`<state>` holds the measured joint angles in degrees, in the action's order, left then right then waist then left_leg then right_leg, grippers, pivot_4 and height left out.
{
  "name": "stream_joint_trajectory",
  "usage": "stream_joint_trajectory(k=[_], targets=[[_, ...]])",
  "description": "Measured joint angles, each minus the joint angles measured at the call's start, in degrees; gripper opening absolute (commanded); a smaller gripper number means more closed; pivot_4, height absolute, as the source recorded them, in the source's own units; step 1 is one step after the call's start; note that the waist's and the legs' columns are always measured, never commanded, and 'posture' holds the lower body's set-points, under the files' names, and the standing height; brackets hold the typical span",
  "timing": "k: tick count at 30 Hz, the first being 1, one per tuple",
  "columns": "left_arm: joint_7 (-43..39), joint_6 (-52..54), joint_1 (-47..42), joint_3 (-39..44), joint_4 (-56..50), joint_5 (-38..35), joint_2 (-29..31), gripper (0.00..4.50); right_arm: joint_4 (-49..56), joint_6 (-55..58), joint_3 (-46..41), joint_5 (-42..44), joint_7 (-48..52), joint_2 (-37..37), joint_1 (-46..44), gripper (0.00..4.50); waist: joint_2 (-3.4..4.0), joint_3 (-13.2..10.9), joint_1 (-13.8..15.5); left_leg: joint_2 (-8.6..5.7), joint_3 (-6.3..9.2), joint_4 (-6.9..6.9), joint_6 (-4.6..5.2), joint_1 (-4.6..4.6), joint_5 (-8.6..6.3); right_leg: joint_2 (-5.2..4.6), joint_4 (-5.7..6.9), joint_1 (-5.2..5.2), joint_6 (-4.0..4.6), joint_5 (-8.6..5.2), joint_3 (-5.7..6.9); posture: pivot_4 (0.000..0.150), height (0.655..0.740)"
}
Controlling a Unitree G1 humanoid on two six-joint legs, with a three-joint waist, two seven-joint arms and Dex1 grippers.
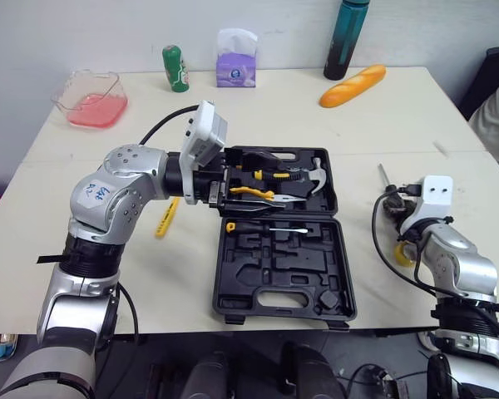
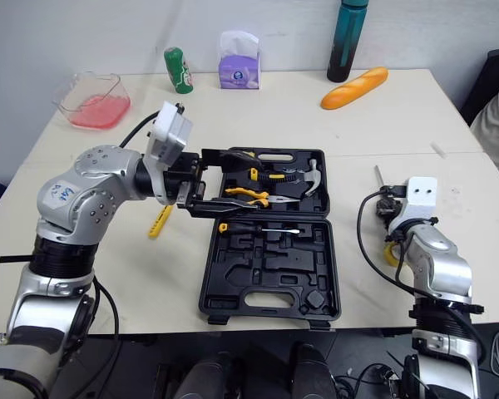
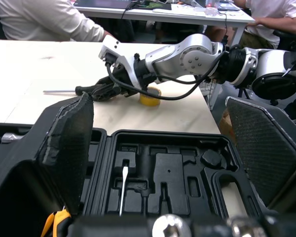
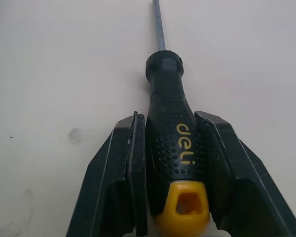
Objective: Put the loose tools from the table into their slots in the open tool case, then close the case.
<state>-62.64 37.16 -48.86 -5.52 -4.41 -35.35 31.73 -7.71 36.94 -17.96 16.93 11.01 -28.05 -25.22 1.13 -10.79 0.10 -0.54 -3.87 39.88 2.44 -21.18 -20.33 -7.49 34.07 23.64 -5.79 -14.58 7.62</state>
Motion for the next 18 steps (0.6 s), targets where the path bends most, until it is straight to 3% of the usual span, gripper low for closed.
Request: stream_joint_trajectory(k=[4,9,14,18], targets=[[-0.6,0.0,1.1,0.0,-0.1,0.3,1.9,4.5,5.8,3.9,0.1,1.8,3.9,-3.6,0.1,1.07,0.01,0.0,-0.1,0.02,0.0,-0.01,0.0,0.01,0.0,0.01,-0.01,0.01,0.0,0.0,-0.01,0.15,0.7348],[-3.2,0.2,8.7,0.6,-3.6,0.8,9.3,4.5,19.0,12.3,5.6,9.6,21.4,-16.5,0.7,1.07,0.02,0.0,-0.3,0.17,-0.02,-0.08,-0.07,0.04,-0.04,0.13,-0.06,0.04,0.04,-0.02,-0.02,0.15,0.7348],[-8.2,-3.8,16.9,0.8,-4.3,4.4,17.7,4.5,30.1,15.9,15.8,17.1,37.5,-23.8,0.3,1.07,-0.07,-0.1,-0.1,0.19,-0.01,0.01,-0.06,0.02,-0.1,0.1,-0.06,0.03,0.08,-0.04,0.0,0.15,0.7348],[-9.8,-6.6,18.5,0.9,-4.4,6.5,18.9,4.5,31.9,15.5,24.2,16.7,43.9,-25.6,-2.2,1.07,-0.24,-0.2,1.1,0.1,0.02,0.17,0.08,-0.05,-0.19,-0.03,-0.07,0.01,0.05,-0.01,0.01,0.15,0.7348]])
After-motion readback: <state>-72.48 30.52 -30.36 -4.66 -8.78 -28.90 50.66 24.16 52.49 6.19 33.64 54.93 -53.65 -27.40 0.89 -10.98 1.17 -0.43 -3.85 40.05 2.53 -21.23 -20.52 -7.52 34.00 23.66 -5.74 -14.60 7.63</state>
